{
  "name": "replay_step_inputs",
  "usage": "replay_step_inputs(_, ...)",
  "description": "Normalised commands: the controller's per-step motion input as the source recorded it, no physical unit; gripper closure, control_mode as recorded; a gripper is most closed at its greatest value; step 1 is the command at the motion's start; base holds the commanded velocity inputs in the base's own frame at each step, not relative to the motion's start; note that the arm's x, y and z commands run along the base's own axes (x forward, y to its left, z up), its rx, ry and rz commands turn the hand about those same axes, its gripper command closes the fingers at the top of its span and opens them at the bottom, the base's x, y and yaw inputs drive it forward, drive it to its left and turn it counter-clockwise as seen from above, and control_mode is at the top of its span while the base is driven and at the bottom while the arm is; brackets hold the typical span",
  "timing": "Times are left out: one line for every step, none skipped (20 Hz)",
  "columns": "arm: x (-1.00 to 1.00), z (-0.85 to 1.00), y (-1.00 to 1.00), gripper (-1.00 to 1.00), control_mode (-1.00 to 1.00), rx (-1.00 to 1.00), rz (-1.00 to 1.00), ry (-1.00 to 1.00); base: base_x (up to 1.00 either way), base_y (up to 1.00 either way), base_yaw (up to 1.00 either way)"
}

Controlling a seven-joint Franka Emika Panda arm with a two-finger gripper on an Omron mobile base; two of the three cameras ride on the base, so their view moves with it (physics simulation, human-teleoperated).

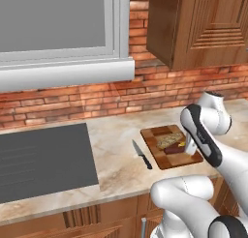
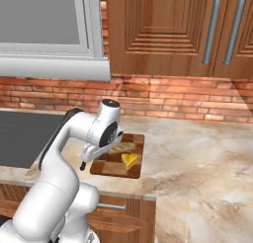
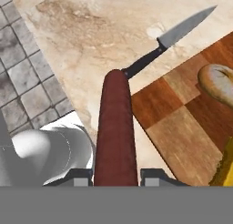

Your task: Retrieve the sausage and cheese from the fridge and place them on the cutting board on the counter.

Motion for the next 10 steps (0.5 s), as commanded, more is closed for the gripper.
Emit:
replay_step_inputs(0.06, -0.29, 0.0, 1.0, -1.0, 0.0, 0.0, 0.03, 0.0, 0.0, 0.0)
replay_step_inputs(0.05, -0.26, 0.0, 1.0, -1.0, 0.0, 0.0, 0.02, 0.0, 0.0, 0.0)
replay_step_inputs(0.03, -0.24, 0.0, 1.0, -1.0, 0.0, 0.0, 0.0, 0.0, 0.0, 0.0)
replay_step_inputs(0.03, -0.23, 0.0, 1.0, -1.0, 0.0, 0.0, 0.0, 0.0, 0.0, 0.0)
replay_step_inputs(0.05, -0.19, 0.0, 1.0, -1.0, 0.02, 0.0, 0.0, 0.0, 0.0, 0.0)
replay_step_inputs(0.06, -0.2, 0.0, 1.0, -1.0, 0.01, 0.0, 0.0, 0.0, 0.0, 0.0)
replay_step_inputs(0.1, -0.2, 0.0, 1.0, -1.0, 0.0, 0.0, 0.0, 0.0, 0.0, 0.0)
replay_step_inputs(0.11, -0.19, 0.0, 1.0, -1.0, 0.0, 0.0, 0.0, 0.0, 0.0, 0.0)
replay_step_inputs(0.16, -0.16, 0.0, 1.0, -1.0, 0.0, 0.0, 0.0, 0.0, 0.0, 0.0)
replay_step_inputs(0.2, -0.13, 0.0, 1.0, -1.0, 0.0, 0.0, 0.0, 0.0, 0.0, 0.0)
